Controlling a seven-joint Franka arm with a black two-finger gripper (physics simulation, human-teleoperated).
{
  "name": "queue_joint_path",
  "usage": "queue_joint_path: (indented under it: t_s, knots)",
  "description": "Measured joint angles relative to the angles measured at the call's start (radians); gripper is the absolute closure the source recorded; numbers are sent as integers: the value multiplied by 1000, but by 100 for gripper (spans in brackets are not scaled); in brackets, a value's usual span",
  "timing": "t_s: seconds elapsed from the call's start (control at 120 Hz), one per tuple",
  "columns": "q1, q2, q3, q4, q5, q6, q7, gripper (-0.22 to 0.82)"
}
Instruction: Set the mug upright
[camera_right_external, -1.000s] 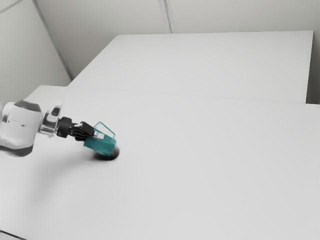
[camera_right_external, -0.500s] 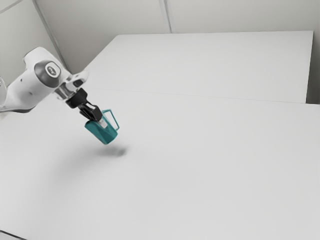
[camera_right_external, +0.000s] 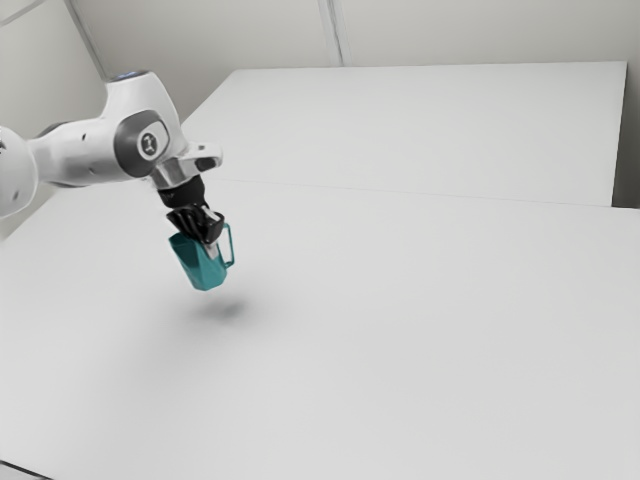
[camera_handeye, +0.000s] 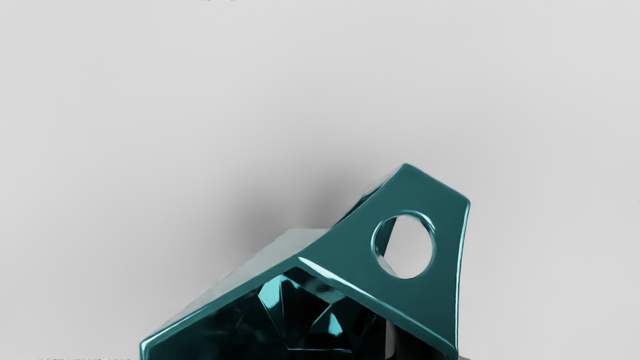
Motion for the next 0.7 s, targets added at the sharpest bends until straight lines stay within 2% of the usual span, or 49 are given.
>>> queue_joint_path:
  t_s: [0.242, 0.7]
  knots:
    - [-142, -5, 64, -1, 52, 22, -160, 79]
    - [-168, -7, 58, -87, 183, 117, -420, 78]
